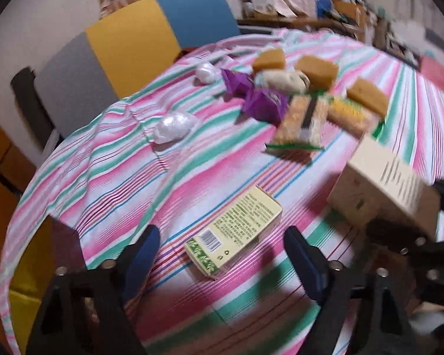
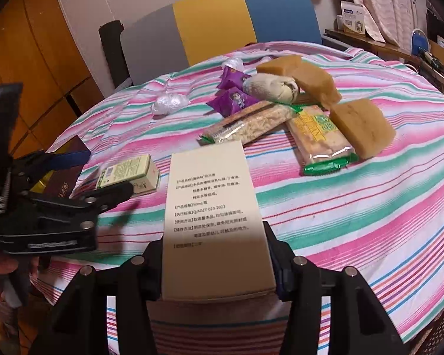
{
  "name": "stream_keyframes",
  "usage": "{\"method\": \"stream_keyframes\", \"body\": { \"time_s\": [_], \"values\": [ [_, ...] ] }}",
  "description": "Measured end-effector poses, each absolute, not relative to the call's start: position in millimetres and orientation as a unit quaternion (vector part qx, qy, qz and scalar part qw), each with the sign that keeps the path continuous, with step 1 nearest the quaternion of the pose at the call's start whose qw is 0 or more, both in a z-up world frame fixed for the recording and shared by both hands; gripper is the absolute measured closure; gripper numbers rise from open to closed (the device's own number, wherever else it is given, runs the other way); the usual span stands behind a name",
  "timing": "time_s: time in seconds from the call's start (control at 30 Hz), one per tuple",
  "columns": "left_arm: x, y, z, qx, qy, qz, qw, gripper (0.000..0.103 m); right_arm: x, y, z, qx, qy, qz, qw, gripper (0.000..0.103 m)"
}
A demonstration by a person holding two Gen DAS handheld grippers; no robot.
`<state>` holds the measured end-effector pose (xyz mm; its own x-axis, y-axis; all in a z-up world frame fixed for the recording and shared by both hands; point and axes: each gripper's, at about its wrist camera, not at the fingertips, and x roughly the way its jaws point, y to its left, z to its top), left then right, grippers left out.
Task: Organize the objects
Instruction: 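Grasp the small green-white box with the left gripper while the right holds the cream box, then carry both boxes over the gold tray and open the left gripper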
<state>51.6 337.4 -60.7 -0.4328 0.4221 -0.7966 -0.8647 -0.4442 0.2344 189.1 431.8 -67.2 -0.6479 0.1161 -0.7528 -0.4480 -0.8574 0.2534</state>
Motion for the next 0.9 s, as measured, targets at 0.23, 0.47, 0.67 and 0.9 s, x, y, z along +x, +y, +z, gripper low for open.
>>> {"method": "stream_keyframes", "body": {
  "time_s": [0.23, 0.47, 0.67, 0.9],
  "values": [
    [52, 338, -76, -0.351, 0.323, 0.772, 0.420, 0.052, 189, 432, -68, -0.388, 0.214, 0.882, 0.161, 0.049],
    [47, 319, -68, -0.381, 0.256, 0.784, 0.418, 0.071, 187, 427, -67, -0.391, 0.206, 0.879, 0.180, 0.049],
    [50, 292, -63, -0.395, 0.210, 0.789, 0.421, 0.072, 186, 424, -67, -0.394, 0.205, 0.876, 0.188, 0.049],
    [54, 261, -51, -0.393, 0.174, 0.805, 0.410, 0.073, 186, 418, -66, -0.391, 0.221, 0.876, 0.178, 0.050]
  ]
}}
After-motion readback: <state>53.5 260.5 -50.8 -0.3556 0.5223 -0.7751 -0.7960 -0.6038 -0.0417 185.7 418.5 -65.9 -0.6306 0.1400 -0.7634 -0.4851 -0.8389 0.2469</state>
